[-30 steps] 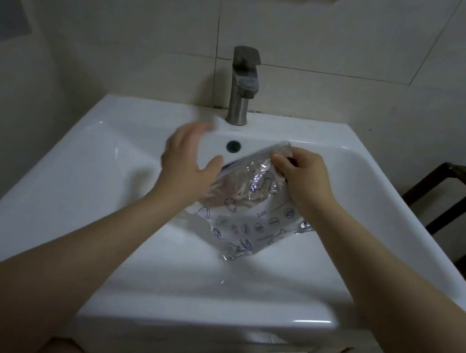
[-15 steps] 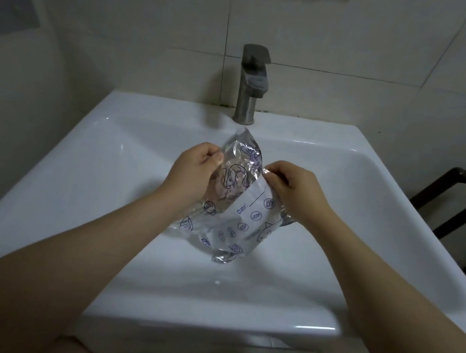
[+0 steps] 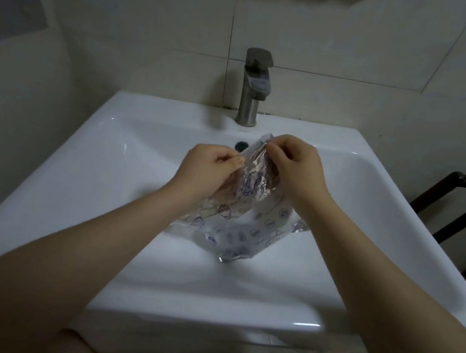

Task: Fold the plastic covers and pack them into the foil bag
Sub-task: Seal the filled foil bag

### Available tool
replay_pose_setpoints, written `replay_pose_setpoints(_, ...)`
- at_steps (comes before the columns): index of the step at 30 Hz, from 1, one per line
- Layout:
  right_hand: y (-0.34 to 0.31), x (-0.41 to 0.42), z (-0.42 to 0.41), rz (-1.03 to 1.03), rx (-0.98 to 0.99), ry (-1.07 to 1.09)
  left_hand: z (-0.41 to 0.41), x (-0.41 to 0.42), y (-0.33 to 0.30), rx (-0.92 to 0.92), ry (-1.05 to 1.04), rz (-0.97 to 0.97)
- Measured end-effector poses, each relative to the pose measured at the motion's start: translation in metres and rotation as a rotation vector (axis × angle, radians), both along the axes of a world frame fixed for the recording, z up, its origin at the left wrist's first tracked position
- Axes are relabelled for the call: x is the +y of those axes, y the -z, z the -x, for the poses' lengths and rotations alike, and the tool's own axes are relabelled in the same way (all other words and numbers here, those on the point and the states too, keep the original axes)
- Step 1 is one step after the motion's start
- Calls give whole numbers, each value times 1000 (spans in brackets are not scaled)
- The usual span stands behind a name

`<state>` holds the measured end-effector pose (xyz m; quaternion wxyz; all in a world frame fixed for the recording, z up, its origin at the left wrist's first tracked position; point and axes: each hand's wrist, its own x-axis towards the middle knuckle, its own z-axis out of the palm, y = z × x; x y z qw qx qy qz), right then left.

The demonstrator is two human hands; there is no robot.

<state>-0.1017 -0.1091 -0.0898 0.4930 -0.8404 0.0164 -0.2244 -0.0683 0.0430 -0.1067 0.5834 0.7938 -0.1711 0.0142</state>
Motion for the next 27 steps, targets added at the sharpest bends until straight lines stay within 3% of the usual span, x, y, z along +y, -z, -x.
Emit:
replay_pose_setpoints(8,-6,4,0,-199,-6,-96,-3,-20,-28,-200,-2,-29)
replay_pose_setpoints(13,-5,-2,6,-263,-1,-101,-3,-27,-26,-197,11,-47)
replay_pose_setpoints(20,-8,-36,4,-517,-36,206,-17,-10,-6,-166,-35,-313)
replay_pose_setpoints(27,3,-77,-3,-736,-9,327,-33,18,7,-123,-67,-433)
